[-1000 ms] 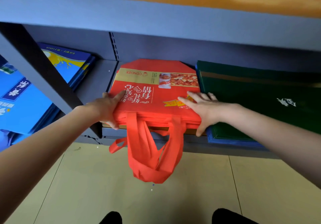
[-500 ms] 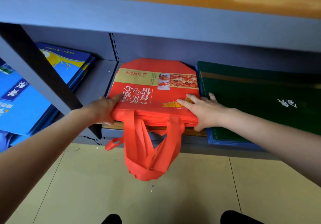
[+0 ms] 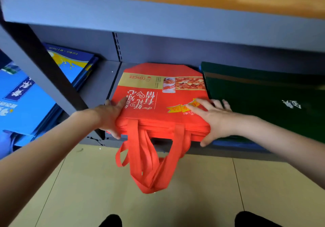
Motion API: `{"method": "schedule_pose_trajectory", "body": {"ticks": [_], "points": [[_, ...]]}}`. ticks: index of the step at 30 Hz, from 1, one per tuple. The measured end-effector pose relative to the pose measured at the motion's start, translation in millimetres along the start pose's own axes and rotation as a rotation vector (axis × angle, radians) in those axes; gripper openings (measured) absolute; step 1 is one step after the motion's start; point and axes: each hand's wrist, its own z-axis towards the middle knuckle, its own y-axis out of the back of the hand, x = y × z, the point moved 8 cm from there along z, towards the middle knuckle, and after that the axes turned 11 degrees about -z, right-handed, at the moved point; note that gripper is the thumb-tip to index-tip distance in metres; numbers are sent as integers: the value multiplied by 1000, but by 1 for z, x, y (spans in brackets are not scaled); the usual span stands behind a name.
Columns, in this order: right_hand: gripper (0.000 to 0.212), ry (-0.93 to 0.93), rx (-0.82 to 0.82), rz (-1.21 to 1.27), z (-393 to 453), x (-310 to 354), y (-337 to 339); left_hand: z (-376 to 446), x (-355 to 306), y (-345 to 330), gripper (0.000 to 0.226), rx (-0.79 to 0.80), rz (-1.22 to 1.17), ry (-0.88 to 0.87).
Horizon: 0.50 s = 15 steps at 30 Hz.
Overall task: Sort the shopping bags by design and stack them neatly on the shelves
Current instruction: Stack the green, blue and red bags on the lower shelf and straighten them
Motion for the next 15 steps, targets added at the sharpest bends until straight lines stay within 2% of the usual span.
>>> {"method": "schedule_pose_trajectory", "body": {"ticks": [4,8,12,15], "points": [[130,-50,43,61,5,-17,2,-3,-3,7,131,-9,-21,-7],[131,-61,40,34,6,-15,-4,-4,-3,19,119,-98,-18,-29],[135,-80,-31,12,13,-2,-6,-2,-3,19,123,-78,-20,-4],[128,-101,-109,-18,20,-6,6,3,-5,18,124,-141,-43,1]]}}
